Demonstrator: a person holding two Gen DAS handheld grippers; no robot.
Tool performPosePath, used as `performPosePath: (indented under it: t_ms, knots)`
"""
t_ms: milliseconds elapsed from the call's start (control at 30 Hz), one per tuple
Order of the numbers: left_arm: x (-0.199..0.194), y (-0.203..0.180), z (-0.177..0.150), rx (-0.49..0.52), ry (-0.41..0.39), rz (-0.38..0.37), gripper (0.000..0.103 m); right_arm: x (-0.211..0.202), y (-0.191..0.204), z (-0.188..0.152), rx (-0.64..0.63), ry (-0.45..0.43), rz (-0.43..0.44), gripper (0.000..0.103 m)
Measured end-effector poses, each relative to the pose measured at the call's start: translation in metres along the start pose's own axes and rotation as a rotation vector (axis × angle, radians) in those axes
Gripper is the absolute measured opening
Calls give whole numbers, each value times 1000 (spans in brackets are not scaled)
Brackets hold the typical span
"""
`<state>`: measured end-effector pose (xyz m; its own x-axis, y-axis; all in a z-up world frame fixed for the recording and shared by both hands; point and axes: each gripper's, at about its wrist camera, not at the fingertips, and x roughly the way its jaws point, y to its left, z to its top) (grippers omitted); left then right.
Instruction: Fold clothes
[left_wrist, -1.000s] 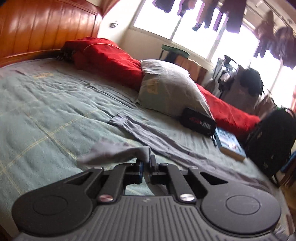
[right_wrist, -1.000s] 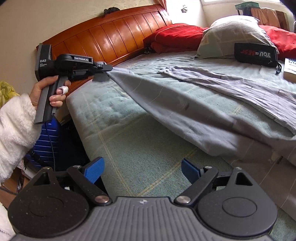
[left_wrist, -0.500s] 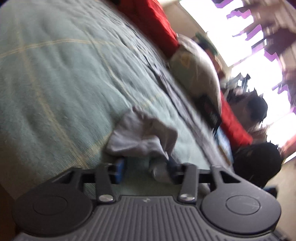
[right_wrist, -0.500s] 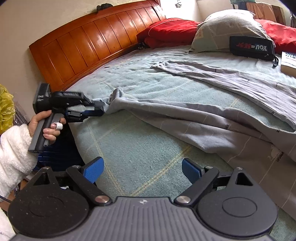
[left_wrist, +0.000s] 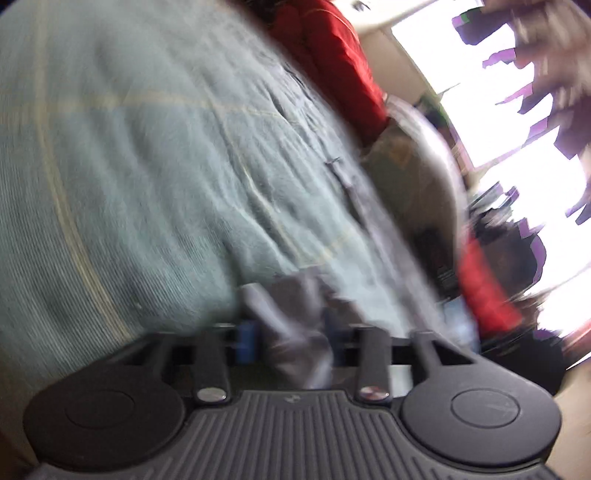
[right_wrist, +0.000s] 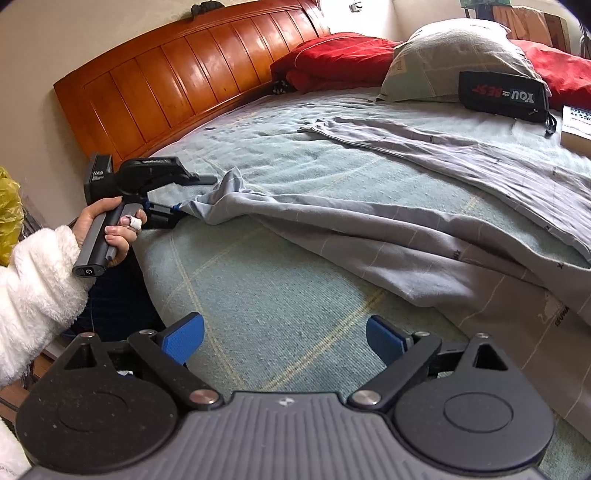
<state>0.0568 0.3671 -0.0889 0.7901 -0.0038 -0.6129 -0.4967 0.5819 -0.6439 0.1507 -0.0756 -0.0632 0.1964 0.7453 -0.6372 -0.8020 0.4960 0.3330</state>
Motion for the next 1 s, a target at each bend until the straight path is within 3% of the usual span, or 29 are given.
performPosePath:
  t_ms: [67,200,300,567,767,833,900,1000]
  knots:
    - [0,-13,1,102,-22,54,7,-1,0,0,-3,0,-6,97]
    - [-7,-32,18,188,-137,103,6,-5,-3,0,0,-7,-29,97]
    - [-12,-41,42,211,-205,100,6,-8,-8,1,17,-18,-52,97]
    - [-4,-72,84,320,-280,79,6,-9,-21,2,59,-21,-115,97]
    - [1,-72,106,290,-345,57,6,-8,-28,4,76,-19,-154,97]
    - [11,-57,110,252,-309,63,6,-7,-29,5,78,-16,-161,97]
    - [22,-40,109,219,-263,119,6,-6,-30,5,82,-13,-164,97]
    - [26,-10,106,139,-258,213,7,-3,-32,5,82,-5,-163,97]
